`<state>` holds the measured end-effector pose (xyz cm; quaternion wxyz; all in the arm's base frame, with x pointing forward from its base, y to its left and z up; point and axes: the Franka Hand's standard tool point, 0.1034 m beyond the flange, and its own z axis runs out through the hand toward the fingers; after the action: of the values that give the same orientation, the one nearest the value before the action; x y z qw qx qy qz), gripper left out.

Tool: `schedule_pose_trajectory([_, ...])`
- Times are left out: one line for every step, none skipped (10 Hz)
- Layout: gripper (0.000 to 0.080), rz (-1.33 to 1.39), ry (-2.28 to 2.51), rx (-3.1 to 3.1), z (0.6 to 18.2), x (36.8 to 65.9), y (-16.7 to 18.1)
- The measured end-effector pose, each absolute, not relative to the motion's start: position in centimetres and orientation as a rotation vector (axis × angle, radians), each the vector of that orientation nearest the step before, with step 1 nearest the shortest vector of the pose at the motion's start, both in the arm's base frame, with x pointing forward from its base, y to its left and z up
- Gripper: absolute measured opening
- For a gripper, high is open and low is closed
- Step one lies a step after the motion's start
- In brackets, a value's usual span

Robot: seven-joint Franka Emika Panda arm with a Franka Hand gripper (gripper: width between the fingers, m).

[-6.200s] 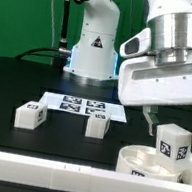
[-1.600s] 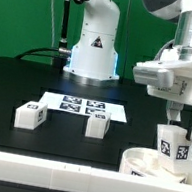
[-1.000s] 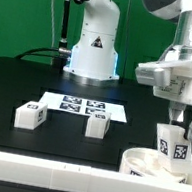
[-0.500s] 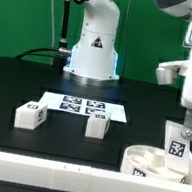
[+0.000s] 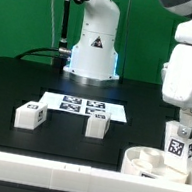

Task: Assemble stool

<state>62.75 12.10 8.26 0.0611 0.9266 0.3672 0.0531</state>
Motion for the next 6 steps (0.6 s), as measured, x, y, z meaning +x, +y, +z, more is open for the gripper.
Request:
schedule_pose_trajectory([0.0341,0.165,1.038,2.838,8.25,62.74,12.12])
schedule_pose_trajectory([0.0341,0.169,0.984,2.862,8.25,62.74,12.14])
schedule_pose_trajectory([0.0341,0.176,0.855,2.917,8.25,62.72,12.19])
schedule_pose_trajectory([0.0341,0.178,0.747,2.961,8.2,62.69,12.06])
schedule_pose_trajectory([0.0341,0.177,0.629,3.012,8.11,62.62,11.85])
schedule_pose_trajectory([0.0341,0.176,0.424,3.08,8.05,62.58,11.7])
